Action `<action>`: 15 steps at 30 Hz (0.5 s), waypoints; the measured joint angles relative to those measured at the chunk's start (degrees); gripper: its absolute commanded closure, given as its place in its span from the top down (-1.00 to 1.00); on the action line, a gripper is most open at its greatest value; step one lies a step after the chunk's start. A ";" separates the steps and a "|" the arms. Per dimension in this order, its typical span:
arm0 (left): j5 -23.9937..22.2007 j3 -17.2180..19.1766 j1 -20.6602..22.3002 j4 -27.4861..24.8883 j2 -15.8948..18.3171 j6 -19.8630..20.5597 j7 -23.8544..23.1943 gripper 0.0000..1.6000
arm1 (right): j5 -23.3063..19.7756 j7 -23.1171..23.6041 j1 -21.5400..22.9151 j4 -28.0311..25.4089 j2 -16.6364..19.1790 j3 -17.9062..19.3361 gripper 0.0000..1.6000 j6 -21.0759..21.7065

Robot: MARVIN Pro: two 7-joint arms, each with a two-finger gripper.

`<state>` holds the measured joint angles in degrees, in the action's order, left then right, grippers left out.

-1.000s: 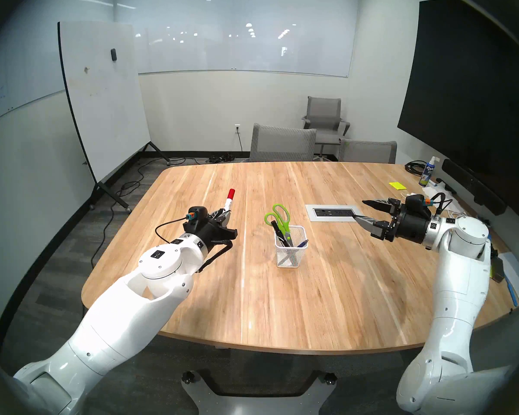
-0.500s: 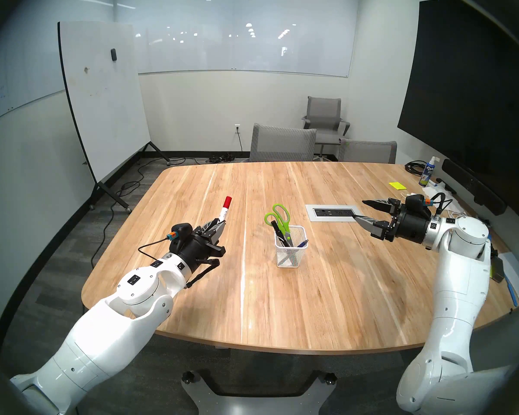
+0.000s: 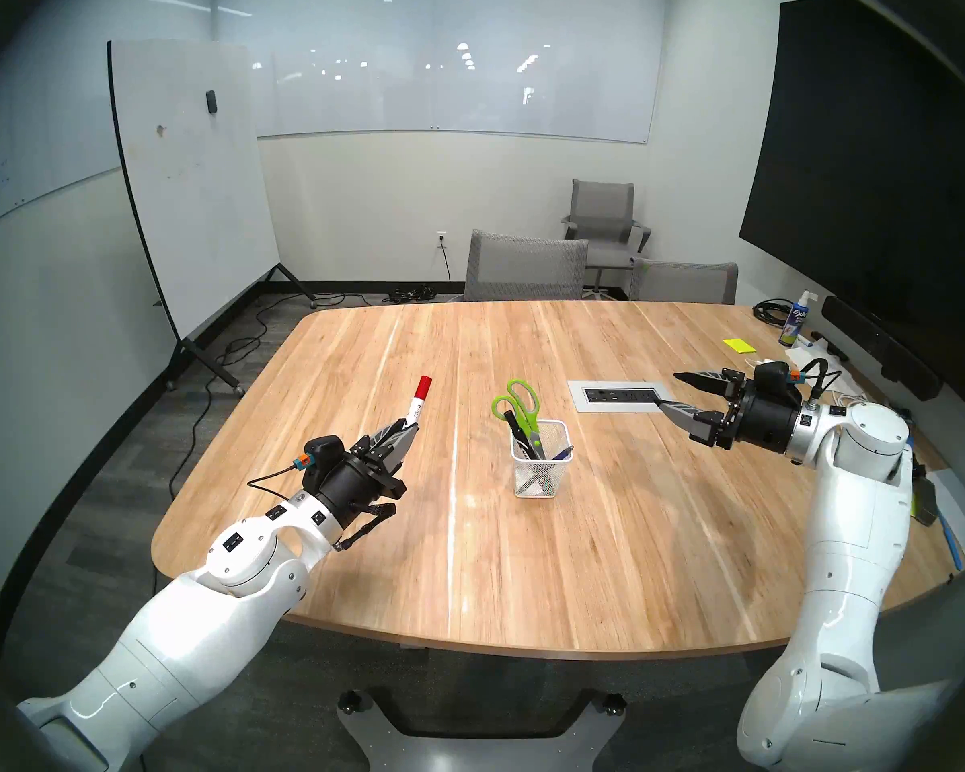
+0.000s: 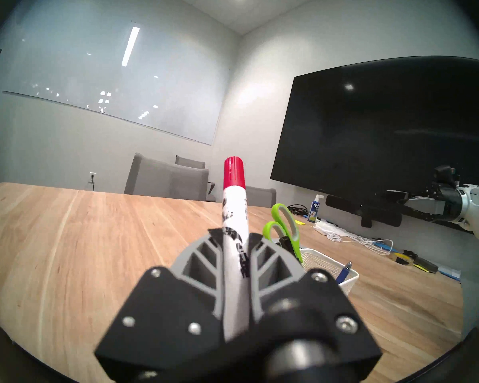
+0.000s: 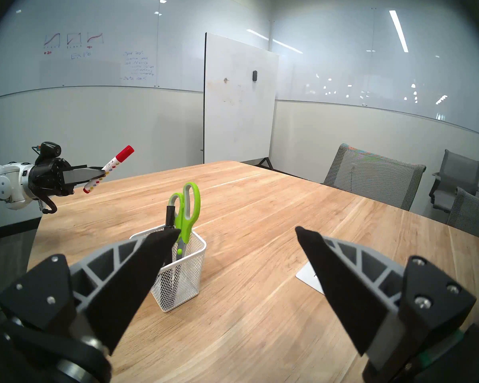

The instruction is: Place the pen, the marker, and the scissors into the pen holder

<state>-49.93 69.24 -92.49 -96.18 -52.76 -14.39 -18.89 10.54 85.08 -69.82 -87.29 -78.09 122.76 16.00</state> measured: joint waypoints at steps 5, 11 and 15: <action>-2.38 0.04 0.65 1.42 -0.56 -0.88 -4.25 -1.00 | 0.00 0.00 0.00 0.00 0.00 0.00 1.00 0.00; -3.99 -0.14 1.58 2.78 -1.36 -1.29 -7.31 -1.00 | 0.00 0.00 0.00 0.00 0.00 0.00 1.00 0.00; -4.02 -0.66 2.10 2.81 -1.75 -1.29 -7.76 -1.00 | 0.00 0.00 0.00 0.00 0.00 0.00 1.00 0.00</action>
<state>-53.95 68.58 -90.39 -93.37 -54.51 -15.68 -26.65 10.54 85.08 -69.82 -87.29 -78.09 122.76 16.00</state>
